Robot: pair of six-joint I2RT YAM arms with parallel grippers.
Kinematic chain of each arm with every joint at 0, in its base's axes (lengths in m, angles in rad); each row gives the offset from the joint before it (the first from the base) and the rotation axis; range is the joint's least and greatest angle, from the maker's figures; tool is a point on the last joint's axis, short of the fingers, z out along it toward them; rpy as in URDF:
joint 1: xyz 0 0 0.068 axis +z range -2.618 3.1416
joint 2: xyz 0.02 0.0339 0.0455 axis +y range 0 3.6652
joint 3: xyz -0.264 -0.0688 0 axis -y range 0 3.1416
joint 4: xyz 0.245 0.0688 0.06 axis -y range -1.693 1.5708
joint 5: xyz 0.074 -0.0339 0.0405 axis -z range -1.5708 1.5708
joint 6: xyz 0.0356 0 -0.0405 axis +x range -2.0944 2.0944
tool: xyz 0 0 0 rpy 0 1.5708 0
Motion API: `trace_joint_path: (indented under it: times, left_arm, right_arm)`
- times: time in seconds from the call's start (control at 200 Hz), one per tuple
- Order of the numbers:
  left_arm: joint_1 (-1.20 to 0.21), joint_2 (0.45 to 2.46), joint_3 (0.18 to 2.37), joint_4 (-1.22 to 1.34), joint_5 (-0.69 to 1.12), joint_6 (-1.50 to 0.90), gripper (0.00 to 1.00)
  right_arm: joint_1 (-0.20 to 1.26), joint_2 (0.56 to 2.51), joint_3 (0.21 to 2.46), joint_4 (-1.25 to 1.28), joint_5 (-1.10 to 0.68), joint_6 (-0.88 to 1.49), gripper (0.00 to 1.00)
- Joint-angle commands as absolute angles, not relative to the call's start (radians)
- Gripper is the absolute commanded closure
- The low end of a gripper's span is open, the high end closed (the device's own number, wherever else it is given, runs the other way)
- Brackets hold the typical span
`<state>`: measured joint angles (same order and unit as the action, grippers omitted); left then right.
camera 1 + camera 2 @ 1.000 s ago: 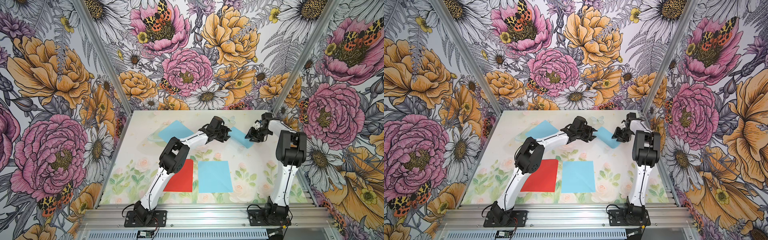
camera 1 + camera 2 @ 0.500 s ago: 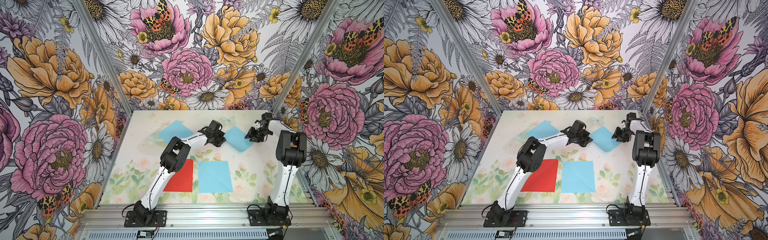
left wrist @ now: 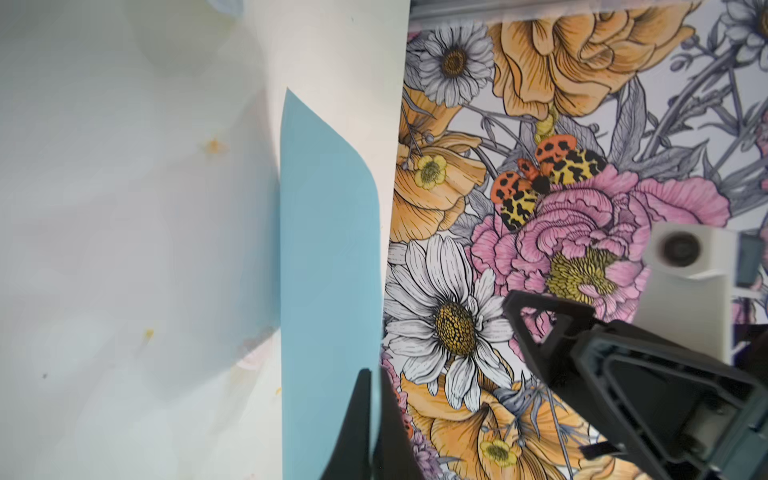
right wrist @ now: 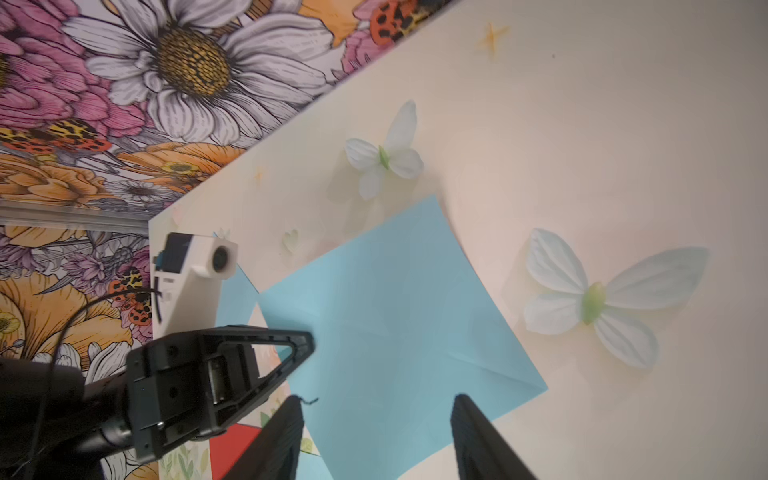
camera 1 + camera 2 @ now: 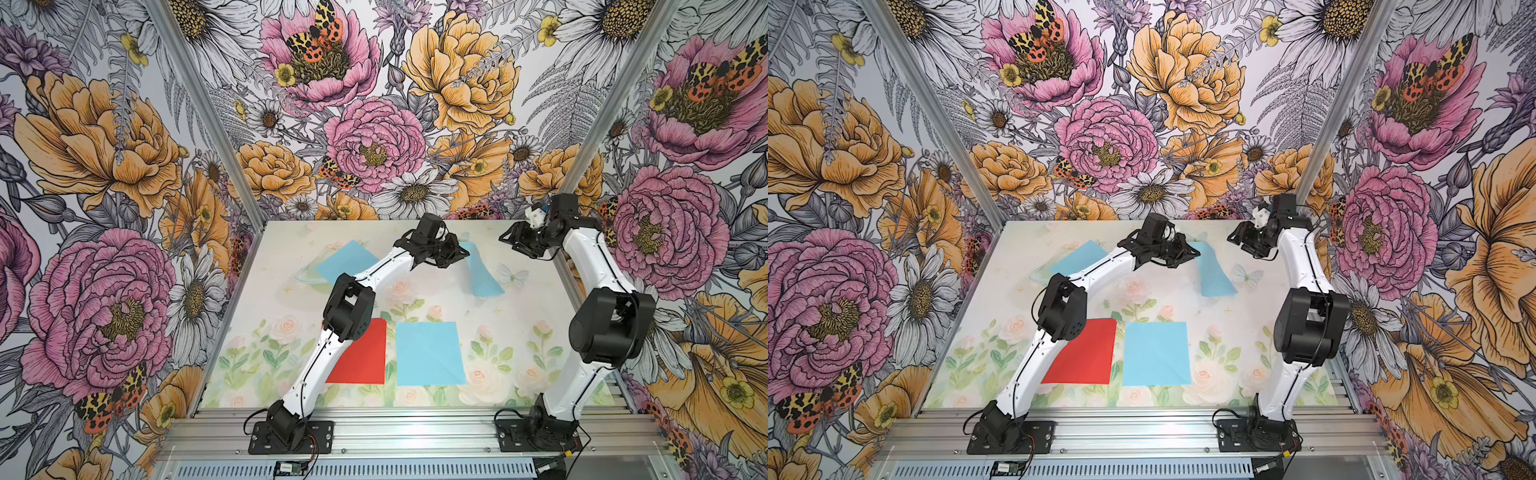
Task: Sort the scattered colored papers by color
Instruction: Pick up the colored paper from the center of the board.
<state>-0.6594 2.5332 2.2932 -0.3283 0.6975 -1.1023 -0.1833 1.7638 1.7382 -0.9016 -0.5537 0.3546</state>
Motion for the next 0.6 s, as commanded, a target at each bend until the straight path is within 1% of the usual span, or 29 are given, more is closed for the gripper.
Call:
trace_joint_path:
  times: [0.0,0.12,0.22,0.31,0.425,0.595]
  left_arm:
    - [-0.664,2.404,2.205,-0.511,0.881,-0.909,1.0]
    - [-0.663,2.286,2.007,-0.697,0.88,-0.753,1.0]
    - [-0.656,2.176,1.804,-0.747,0.832,-0.684,1.0]
    - [-0.656,2.096,1.672,-0.78,0.772,-0.631,1.0]
    - [-0.663,2.036,1.568,-0.803,0.711,-0.597,1.0]
    - [-0.686,1.997,1.501,-0.841,0.643,-0.545,1.0]
  right_arm:
    - [-0.197,1.681,1.722,-0.957,-0.606,0.386,0.38]
    - [-0.198,1.622,1.638,-0.956,-0.638,0.409,0.38]
    - [-0.188,1.583,1.564,-0.954,-0.656,0.414,0.39]
    - [-0.175,1.549,1.492,-0.952,-0.653,0.414,0.4]
    - [-0.152,1.509,1.394,-0.942,-0.625,0.417,0.41]
    - [-0.073,1.426,1.21,-0.883,-0.576,0.465,0.42]
